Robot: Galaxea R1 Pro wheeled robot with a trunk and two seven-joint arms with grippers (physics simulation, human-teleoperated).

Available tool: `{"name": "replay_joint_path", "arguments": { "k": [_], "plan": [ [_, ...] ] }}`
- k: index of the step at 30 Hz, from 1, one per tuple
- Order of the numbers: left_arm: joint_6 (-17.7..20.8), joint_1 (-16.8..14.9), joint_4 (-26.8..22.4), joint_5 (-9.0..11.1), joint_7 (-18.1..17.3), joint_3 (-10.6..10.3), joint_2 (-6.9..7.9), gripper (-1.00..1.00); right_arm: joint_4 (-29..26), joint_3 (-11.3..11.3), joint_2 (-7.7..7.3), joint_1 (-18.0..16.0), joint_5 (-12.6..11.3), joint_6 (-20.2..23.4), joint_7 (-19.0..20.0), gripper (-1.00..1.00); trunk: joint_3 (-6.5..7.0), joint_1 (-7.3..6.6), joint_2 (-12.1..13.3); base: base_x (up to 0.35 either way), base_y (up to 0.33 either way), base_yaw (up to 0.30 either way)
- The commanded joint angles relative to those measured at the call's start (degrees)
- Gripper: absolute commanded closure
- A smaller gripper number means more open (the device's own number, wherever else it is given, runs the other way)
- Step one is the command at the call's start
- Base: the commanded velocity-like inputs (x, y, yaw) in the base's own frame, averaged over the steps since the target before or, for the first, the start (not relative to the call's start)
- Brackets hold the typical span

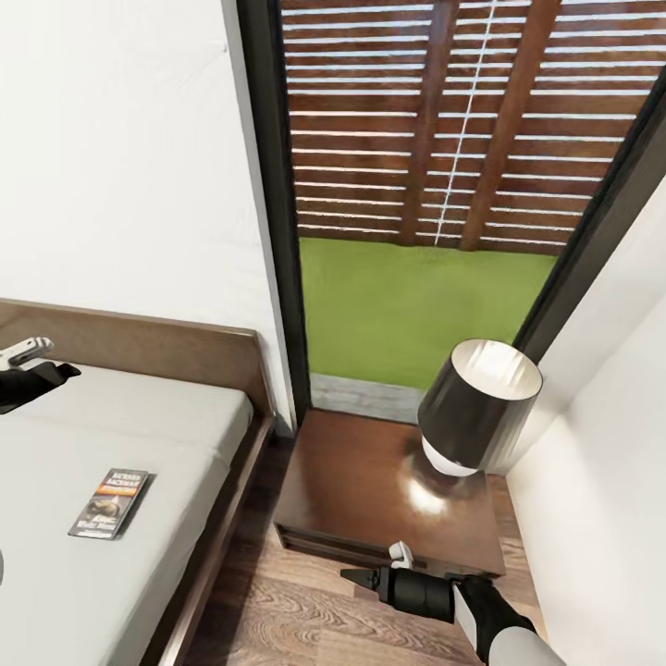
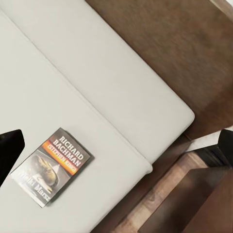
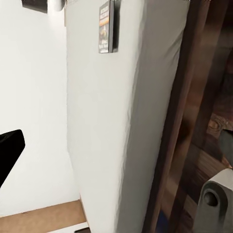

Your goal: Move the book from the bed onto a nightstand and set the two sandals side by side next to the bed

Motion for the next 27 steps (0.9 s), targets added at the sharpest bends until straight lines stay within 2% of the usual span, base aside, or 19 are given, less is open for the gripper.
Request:
{"name": "replay_joint_path", "arguments": {
  "k": [1,10,27],
  "plan": [
    [0.23,-0.05,-0.01,0.63,0.54,0.02,-0.01,-1.0,-0.13,-0.48,0.07,-0.05,0.45,0.58,0.3,-1.0,-0.17,0.03,-0.08,0.139,0.0,0.0],
    [0.23,-0.08,0.09,0.67,0.53,0.15,-0.05,-1.0,-0.15,-0.48,0.07,-0.05,0.45,0.58,0.35,-1.0,-0.98,0.03,-0.08,0.151,0.0,0.0],
    [0.14,0.04,0.06,0.76,0.33,0.3,-0.05,-1.0,-0.12,-0.48,0.07,-0.05,0.45,0.58,0.35,-1.0,-1.52,0.03,-0.08,0.007,0.0,0.003]
  ]
}}
